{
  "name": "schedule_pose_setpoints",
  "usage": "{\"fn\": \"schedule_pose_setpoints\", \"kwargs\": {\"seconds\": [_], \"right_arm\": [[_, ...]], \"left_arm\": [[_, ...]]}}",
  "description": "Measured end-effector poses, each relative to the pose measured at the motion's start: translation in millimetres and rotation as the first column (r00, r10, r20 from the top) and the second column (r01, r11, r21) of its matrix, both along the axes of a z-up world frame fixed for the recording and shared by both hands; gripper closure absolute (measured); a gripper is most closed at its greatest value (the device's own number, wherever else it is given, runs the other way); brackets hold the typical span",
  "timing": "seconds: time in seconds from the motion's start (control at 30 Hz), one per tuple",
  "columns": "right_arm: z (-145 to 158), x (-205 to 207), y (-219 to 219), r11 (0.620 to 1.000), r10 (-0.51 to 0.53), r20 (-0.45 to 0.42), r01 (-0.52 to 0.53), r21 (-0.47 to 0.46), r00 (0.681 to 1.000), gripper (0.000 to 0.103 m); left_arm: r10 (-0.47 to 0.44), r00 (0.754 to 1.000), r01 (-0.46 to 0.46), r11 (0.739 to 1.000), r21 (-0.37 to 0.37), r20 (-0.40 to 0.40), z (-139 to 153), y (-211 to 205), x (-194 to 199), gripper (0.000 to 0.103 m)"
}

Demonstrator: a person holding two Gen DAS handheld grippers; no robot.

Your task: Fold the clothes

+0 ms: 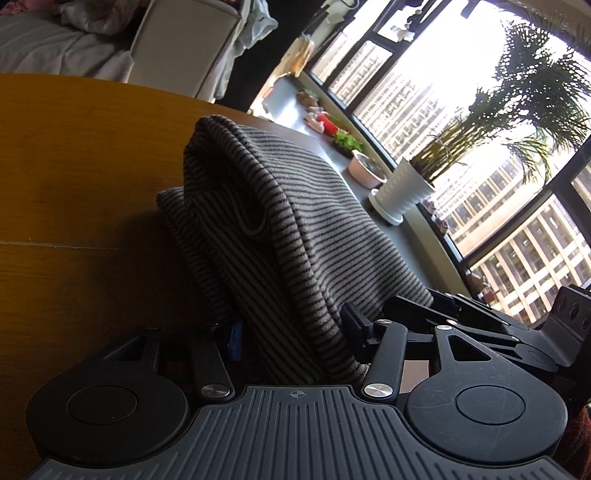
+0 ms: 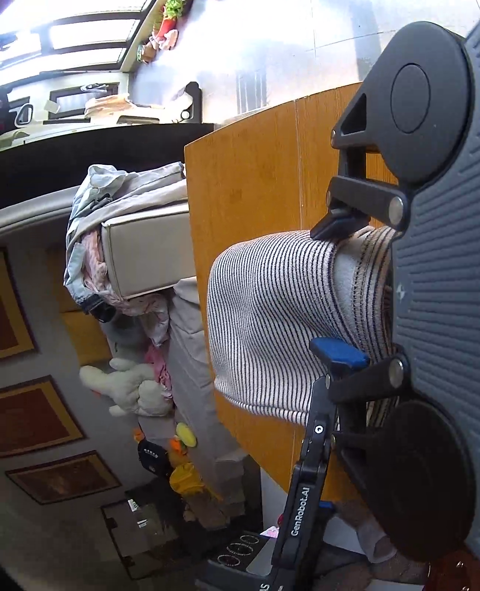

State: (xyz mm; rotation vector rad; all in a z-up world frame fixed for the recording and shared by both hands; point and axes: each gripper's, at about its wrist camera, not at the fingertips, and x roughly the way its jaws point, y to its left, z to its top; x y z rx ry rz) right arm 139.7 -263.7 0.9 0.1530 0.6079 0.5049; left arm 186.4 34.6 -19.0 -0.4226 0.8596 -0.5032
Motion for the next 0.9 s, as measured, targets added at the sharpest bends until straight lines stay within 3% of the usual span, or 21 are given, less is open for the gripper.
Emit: {"fn": "schedule_pose_setpoints", "kwargs": {"seconds": [0.23, 0.6, 0.73, 0.9], "right_arm": [[-0.6, 1.3, 3.5, 0.994, 0.020, -0.005, -0.020, -0.107, 1.000, 0.046], [13.7, -11.6, 3.5, 0.994, 0.013, 0.079, -0.005, -0.110, 0.997, 0.043], [19.8, -38.6, 19.4, 0.984, 0.091, 0.162, -0.064, -0.165, 0.983, 0.038], [14.5, -66.2, 51.1, 0.960, 0.243, 0.183, -0.210, -0.183, 0.952, 0.035]], "left_arm": [[0.007, 1.000, -0.007, 1.000, 0.011, 0.000, 3.2, 11.4, -9.4, 0.048], [0.012, 1.000, -0.012, 0.999, 0.038, 0.012, 7.2, 6.2, -13.0, 0.047], [0.022, 0.999, -0.022, 1.000, 0.018, 0.033, 15.5, 13.5, -21.6, 0.048], [0.051, 0.998, -0.052, 0.999, 0.010, 0.036, 16.9, 27.0, -31.2, 0.050]]}}
